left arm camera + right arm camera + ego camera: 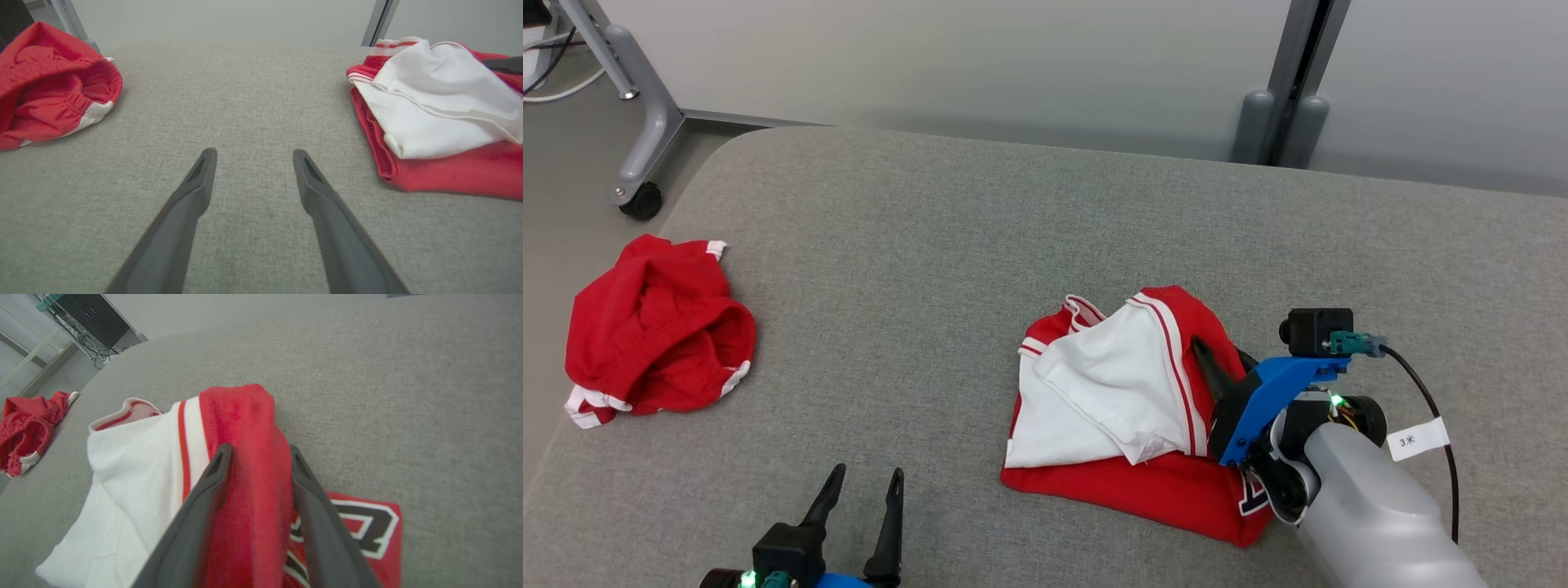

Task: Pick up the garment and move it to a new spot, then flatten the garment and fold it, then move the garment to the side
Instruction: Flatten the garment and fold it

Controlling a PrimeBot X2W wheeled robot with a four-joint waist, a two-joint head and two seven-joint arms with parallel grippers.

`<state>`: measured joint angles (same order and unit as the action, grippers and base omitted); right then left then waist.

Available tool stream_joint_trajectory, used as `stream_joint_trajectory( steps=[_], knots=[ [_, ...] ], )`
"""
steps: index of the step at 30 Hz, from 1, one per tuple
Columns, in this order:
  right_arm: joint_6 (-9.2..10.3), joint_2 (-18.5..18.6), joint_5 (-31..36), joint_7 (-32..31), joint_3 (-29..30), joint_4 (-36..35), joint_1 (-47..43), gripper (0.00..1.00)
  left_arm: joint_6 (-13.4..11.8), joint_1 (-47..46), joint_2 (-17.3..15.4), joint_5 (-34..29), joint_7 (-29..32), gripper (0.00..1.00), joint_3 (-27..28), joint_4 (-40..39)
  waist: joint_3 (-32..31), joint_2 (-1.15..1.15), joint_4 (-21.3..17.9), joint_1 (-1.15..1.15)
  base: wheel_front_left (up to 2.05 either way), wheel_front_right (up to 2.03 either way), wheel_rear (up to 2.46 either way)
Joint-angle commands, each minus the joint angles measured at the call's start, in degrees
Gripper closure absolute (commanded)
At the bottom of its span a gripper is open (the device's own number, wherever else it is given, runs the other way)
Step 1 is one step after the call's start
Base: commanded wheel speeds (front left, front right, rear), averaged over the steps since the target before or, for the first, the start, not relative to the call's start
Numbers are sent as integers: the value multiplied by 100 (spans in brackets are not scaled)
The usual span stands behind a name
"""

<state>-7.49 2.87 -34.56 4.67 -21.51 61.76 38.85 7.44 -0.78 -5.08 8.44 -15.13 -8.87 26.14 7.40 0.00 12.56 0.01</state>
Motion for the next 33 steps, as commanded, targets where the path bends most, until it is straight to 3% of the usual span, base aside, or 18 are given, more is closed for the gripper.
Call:
stream_joint_trajectory(
  steps=[1,8,17,18,19,20,21,28,33],
  knots=[
    [0,15,-42,108,-84,-30,104,100,6,-104,-29,9,0,0,-19,-14,-1,0,-1,-1,0,0,0],
    [0,14,-156,667,-571,-255,-44,100,7,-51,-22,42,0,0,-2,-20,-103,0,-14,-1,0,0,0],
    [0,8,-518,902,-1786,-1432,-874,100,7,180,37,-36,0,0,63,-51,-410,0,-82,-1,0,0,0],
    [0,13,-565,855,-1946,-1546,-970,57,7,202,38,-40,0,0,79,-53,-435,0,-96,-1,0,0,0],
    [-1,10,-596,831,-2160,-1699,-1054,26,7,212,44,-48,0,0,95,-63,-456,0,-110,-1,0,0,0],
    [0,11,-634,815,-2327,-1818,-1121,5,7,235,48,-56,0,0,114,-77,-473,0,-125,-1,0,0,0],
    [0,34,-698,802,-2458,-1912,-1192,0,7,265,54,-53,0,0,133,-81,-494,0,-142,-1,0,0,0],
    [0,293,-1168,912,-3024,-2587,-1403,0,7,384,73,-109,0,0,234,-105,-611,0,-270,-1,0,0,0],
    [0,577,-1229,1019,-2902,-2687,-1429,0,7,406,94,-180,0,0,304,-87,-718,0,-361,-1,0,0,0]
  ],
)
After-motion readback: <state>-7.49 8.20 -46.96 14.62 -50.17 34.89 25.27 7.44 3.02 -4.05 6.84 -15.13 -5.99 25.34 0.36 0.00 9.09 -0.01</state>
